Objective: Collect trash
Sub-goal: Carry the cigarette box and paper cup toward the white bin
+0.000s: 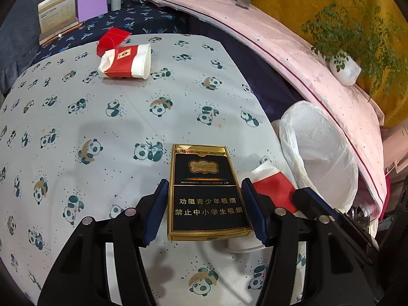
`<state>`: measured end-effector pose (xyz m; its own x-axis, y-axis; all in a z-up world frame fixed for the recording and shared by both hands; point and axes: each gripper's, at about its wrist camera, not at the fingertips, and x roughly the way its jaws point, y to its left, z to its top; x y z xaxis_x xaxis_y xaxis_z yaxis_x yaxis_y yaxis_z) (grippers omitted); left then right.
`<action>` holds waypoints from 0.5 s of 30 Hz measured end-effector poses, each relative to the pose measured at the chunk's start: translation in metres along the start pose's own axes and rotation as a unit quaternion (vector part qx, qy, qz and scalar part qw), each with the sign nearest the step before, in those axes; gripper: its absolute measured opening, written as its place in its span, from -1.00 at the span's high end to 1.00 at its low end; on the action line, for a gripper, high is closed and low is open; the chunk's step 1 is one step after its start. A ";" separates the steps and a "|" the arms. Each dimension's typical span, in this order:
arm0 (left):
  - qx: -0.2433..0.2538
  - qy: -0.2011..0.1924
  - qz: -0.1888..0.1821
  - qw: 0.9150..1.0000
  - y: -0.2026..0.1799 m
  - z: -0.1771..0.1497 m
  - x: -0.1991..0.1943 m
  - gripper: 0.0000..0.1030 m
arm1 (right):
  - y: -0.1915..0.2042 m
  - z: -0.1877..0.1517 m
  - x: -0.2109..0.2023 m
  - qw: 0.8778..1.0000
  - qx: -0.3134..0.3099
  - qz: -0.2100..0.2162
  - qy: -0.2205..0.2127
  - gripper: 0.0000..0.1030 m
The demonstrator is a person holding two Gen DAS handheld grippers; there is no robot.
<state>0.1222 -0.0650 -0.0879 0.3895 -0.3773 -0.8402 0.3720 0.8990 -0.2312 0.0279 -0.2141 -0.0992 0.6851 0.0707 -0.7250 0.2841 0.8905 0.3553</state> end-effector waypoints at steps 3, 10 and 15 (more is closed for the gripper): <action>0.005 0.005 0.003 1.000 -0.001 -0.007 0.002 -0.08 | -0.002 -0.008 0.007 1.000 0.002 0.003 0.018 0.67; 0.003 0.021 0.005 1.000 0.008 -0.020 0.006 -0.07 | -0.006 -0.020 0.020 0.998 0.015 0.036 0.050 0.19; 0.003 0.025 0.010 1.000 0.012 -0.026 0.010 -0.07 | -0.007 -0.022 0.026 0.996 0.022 0.053 0.062 0.19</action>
<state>0.1088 -0.0520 -0.1123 0.3543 -0.3478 -0.8681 0.3699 0.9047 -0.2115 0.0288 -0.2087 -0.1337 0.6253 0.2215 -0.7483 0.2447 0.8549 0.4575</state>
